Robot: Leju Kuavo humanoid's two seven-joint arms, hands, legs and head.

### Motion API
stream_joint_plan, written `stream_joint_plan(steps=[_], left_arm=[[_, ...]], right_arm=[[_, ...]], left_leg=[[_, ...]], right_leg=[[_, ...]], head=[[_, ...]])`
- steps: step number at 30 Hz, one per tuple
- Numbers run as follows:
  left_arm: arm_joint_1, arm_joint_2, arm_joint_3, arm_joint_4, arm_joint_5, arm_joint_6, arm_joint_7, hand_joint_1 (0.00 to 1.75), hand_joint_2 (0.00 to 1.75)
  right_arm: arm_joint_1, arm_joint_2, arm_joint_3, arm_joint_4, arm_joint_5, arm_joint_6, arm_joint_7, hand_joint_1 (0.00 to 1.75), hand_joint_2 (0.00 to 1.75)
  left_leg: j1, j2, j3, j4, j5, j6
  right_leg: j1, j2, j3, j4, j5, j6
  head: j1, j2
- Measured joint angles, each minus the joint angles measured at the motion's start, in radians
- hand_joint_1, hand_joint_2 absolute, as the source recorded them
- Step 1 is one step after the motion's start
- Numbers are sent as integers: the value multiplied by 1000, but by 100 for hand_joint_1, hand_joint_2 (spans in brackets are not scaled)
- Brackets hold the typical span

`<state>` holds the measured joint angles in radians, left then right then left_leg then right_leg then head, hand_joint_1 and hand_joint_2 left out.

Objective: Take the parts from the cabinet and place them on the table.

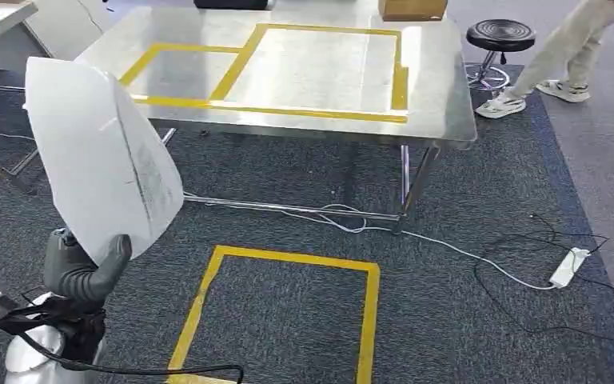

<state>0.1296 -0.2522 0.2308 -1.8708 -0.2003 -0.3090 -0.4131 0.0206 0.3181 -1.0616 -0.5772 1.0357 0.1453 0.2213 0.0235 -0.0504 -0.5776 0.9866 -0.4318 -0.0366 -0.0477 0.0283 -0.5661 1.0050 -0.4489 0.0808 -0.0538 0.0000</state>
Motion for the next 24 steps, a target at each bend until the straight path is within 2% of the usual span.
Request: stream_joint_plan(steps=[1, 2, 3, 4, 6, 7, 8, 9, 11, 12, 13, 14, 16, 17, 18, 19, 21, 22, 23, 24], left_arm=[[0, 0, 0, 0, 0, 0, 0, 175, 175], [0, -1, 0, 0, 0, -1, 0, 175, 175], [-1, -2, 0, 0, 0, -2, 0, 175, 175], [-1, -2, 2, 0, 1, -2, 0, 175, 175], [4, -2, 2, 0, 0, -3, 0, 175, 175], [5, -2, 3, 0, 0, -3, 0, 175, 175], [5, -2, 3, 2, 0, -3, 0, 175, 175], [5, -2, 5, 2, 0, -3, 0, 175, 175], [5, -3, 7, 2, 0, -3, 0, 175, 175], [5, -3, 9, 2, 1, -3, 0, 175, 175], [5, -3, 11, 2, 3, -3, 0, 175, 175], [5, -4, 11, 2, 8, -3, 0, 175, 175], [4, -5, 12, 2, 21, -3, -1, 175, 175], [4, -5, 12, 2, 24, -3, -1, 175, 175], [4, -6, 12, 2, 24, -3, -1, 175, 175], [4, -6, 13, 2, 22, -3, -1, 175, 175], [8, -6, 13, 2, 17, -3, -1, 175, 175], [10, -6, 14, 2, 16, -3, -1, 175, 175], [11, -6, 18, 2, 16, -3, -1, 175, 175], [11, -5, 20, 2, 17, -2, -3, 175, 175]], right_arm=[[0, 0, 0, 0, 0, 0, 0, 0, 0], [0, -1, 2, -1, 0, 0, 0, 0, 0], [0, -3, 3, -1, 0, 0, 0, 0, 0], [0, -3, 5, -1, 0, 0, 0, 0, 0], [0, -3, 6, -1, 0, 0, 1, 0, 0], [1, -4, 6, -1, 0, 0, 2, 0, 0], [2, -4, 6, -1, 0, 0, 2, 0, 0], [2, -4, 6, -1, 0, 0, 2, 0, 0], [2, -4, 7, -2, 0, 0, 2, 0, 0], [2, -4, 7, -2, 0, 0, 2, 0, 0], [2, -3, 8, -2, 1, 2, 5, 0, 0], [2, -3, 8, -2, 4, 5, 13, 0, 0], [5, -3, 11, -2, 29, 19, 24, 0, 0], [6, -3, 17, -2, 34, 12, 23, 0, 0], [6, -3, 20, -3, 34, 0, 20, 0, 0], [7, -3, 24, -3, 32, -18, 8, 0, 0], [9, -3, 26, -9, 27, -22, -12, 0, 0], [13, -3, 30, -14, 23, -13, -22, 0, 0], [15, -3, 34, -18, 19, -3, -28, 0, 0], [17, -3, 36, -19, 18, 8, -32, 0, 0]], left_leg=[[0, 0, 2, -8, 4, 7], [9, 3, 12, -25, 15, 16], [9, 5, 16, -28, 16, 18], [9, 5, 16, -28, 15, 22], [5, 6, 16, -27, 12, 25], [4, 6, 16, -27, 12, 25], [4, 6, 17, -26, 11, 25], [4, 4, 19, -25, 9, 23], [6, 0, 22, -19, 2, 12], [5, -1, 22, -13, -4, 3], [-3, -1, 19, -6, -9, -4], [-1, -1, 18, -8, -7, -7], [4, -1, 20, -14, -5, -16], [7, 2, 22, -13, -11, -23], [5, 22, 14, 8, -25, -25], [2, 34, -17, 71, -63, -25], [2, 36, -106, 242, -138, -25], [2, 36, -140, 302, -152, -24], [2, 36, -151, 311, -139, -22], [1, 36, -139, 282, -106, -19]], right_leg=[[1, 0, 5, -9, 3, 7], [1, -4, 1, -8, 0, 8], [3, -14, -6, 17, -19, 7], [7, -19, -39, 88, -60, 5], [11, -19, -129, 265, -133, 7], [12, -19, -155, 309, -138, 7], [12, -19, -156, 301, -116, 6], [13, -19, -134, 250, -79, 4], [12, -18, -50, 76, 8, 1], [12, -15, -24, 22, 2, -1], [16, -10, -18, 20, 3, -11], [17, -10, -24, 24, 3, -23], [24, -9, -28, 29, 1, -39], [20, -12, -24, 25, 3, -50], [20, -14, -23, 24, 2, -55], [20, -17, -22, 24, 1, -61], [23, -24, -23, 24, -3, -66], [25, -26, -22, 25, -4, -67], [25, -27, -20, 24, -10, -68], [26, -27, -17, 24, -12, -66]], head=[[-1, 0], [2, 0], [3, 0], [6, 0], [9, 0], [8, 0], [8, 0], [9, 0], [9, 0], [9, 0], [8, 0], [5, 0], [6, 0], [6, 0], [5, 0], [4, 0], [5, 0], [4, 0], [4, 0], [4, 0]])
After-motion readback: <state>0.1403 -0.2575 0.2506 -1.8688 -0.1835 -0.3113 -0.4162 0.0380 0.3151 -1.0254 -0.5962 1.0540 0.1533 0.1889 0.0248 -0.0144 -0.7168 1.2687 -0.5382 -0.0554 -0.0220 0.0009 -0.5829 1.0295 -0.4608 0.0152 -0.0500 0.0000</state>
